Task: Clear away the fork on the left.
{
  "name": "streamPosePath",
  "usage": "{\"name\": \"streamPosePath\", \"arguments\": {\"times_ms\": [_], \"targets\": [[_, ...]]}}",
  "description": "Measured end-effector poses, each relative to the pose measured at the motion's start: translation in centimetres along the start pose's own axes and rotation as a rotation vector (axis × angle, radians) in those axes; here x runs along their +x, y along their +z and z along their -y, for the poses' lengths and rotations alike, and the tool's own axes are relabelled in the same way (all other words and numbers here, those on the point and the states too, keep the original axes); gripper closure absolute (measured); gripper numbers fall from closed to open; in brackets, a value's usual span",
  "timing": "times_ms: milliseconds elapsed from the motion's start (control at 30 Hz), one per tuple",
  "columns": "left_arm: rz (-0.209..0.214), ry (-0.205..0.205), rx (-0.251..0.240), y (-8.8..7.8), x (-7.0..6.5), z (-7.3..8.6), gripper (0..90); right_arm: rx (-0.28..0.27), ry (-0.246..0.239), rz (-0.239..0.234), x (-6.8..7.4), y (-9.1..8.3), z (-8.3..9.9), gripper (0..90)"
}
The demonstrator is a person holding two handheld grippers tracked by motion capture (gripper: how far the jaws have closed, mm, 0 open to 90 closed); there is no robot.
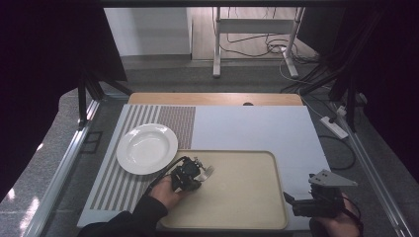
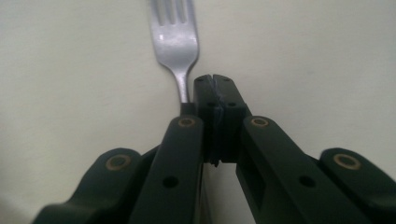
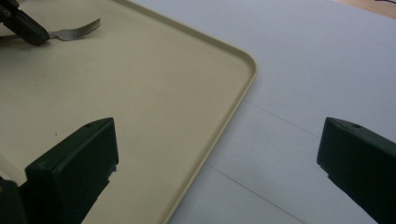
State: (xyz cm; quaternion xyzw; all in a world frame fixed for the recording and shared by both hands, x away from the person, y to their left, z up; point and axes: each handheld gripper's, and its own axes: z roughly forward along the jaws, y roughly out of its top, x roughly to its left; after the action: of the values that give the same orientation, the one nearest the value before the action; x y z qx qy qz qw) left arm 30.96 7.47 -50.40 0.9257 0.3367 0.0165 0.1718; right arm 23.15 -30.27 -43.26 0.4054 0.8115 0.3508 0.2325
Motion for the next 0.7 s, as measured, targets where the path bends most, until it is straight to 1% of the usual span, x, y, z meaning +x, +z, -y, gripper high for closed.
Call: {"name": "streamPosePath", "arguments": {"times_ms": [133,300,467,633,700], "targets": [[-0.016,-0.027,0.0,-0.1,0.8,0.2,88.8,0.0,-0.001,-0.001,0.0,0.0,0.0,0.0],[-0.037,-0.049,0.003,-0.3,1.8,0.5,88.8,0.0,-0.004,0.0,0.0,0.0,0.0,0.0],[-0.043,-0.073,0.005,-0.5,2.7,0.8,88.8,0.0,-0.006,-0.001,0.0,0.0,0.0,0.0],[-0.047,-0.108,0.006,-0.7,3.8,1.3,88.8,0.003,-0.008,-0.001,0.1,0.0,0.0,0.0],[-0.041,-0.128,0.004,-0.8,4.3,1.6,88.7,0.003,-0.009,-0.001,0.1,0.0,0.0,0.0]]}}
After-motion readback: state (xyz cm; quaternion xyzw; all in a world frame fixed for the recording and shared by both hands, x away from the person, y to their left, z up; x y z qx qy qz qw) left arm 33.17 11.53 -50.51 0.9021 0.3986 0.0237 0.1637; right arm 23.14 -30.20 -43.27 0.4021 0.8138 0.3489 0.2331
